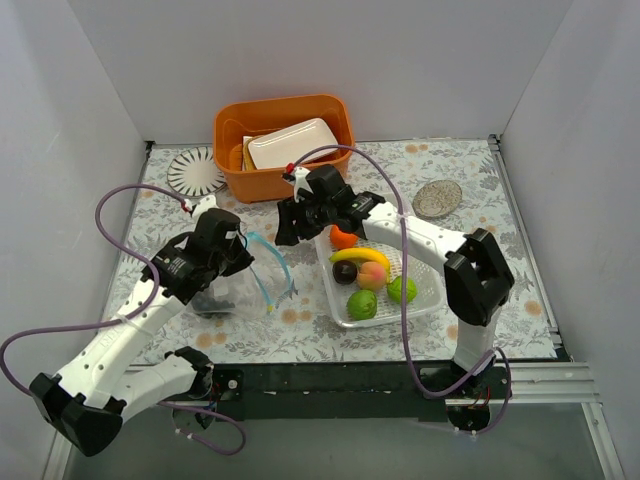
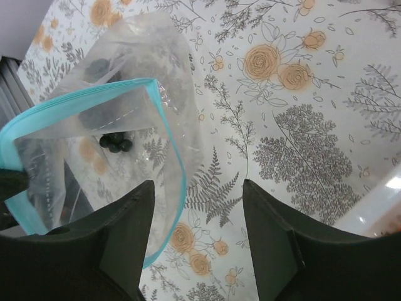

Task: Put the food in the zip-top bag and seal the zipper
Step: Adjust the zipper food storage bag at the center of the board.

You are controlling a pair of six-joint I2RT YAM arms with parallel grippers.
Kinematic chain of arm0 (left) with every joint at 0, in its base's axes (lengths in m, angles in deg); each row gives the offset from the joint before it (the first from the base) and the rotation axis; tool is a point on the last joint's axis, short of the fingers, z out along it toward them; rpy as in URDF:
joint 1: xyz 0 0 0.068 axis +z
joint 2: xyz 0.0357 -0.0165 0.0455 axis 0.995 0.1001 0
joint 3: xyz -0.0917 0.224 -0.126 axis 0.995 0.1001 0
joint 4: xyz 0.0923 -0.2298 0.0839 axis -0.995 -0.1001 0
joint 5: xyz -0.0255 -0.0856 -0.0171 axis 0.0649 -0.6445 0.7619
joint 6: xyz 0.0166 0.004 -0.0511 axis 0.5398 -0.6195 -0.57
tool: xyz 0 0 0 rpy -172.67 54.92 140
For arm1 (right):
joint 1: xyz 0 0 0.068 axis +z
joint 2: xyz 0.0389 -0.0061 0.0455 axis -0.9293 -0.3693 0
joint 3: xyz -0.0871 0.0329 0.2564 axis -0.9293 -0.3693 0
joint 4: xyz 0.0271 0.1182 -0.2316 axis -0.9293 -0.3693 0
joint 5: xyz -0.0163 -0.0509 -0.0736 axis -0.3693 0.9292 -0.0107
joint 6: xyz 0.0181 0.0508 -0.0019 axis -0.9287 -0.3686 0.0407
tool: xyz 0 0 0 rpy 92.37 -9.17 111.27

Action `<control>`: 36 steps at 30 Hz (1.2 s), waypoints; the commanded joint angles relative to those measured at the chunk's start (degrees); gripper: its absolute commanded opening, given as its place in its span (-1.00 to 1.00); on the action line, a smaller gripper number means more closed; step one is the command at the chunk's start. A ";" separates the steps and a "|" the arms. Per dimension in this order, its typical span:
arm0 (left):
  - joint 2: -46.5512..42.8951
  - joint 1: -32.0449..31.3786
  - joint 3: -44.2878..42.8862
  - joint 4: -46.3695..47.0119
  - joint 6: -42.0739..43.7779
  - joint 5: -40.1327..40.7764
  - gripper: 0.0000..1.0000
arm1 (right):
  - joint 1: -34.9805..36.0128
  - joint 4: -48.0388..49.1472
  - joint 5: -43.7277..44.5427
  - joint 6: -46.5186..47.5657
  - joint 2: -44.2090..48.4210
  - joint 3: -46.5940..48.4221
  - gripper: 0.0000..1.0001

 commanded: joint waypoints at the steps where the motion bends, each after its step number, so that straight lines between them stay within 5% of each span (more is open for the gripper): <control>1: -1.72 0.34 -2.03 -2.09 0.84 0.23 -0.93 | 0.17 -1.64 -7.69 6.62 -4.10 6.39 0.28; 18: -2.42 0.34 -2.03 -2.79 0.31 -0.64 -0.93 | 0.09 1.26 -20.36 9.18 -14.12 14.30 0.20; 23: -2.51 0.34 -2.04 -2.79 0.31 -0.82 -0.92 | 0.09 2.48 -21.32 9.00 -15.27 15.10 -0.21; 26: -2.60 0.34 -1.68 -2.79 0.22 -0.47 -0.92 | 0.09 2.75 -22.12 8.92 -15.62 15.36 -0.75; 27: -2.60 0.43 -1.34 -2.79 0.22 -0.38 -0.92 | 0.09 3.18 -21.24 8.92 -14.75 14.93 -0.93; 29: -2.68 0.43 -0.98 -2.88 -0.65 0.23 -0.88 | 0.26 4.85 -17.92 8.39 -10.90 10.90 -0.97; 33: -1.55 0.43 0.42 -3.75 -3.81 2.69 -0.81 | 2.63 20.28 9.59 0.16 1.32 -6.04 -0.97; 36: 0.99 0.43 0.86 -4.98 -5.49 4.80 -0.74 | 3.51 27.07 19.62 -6.10 7.56 -16.79 -0.97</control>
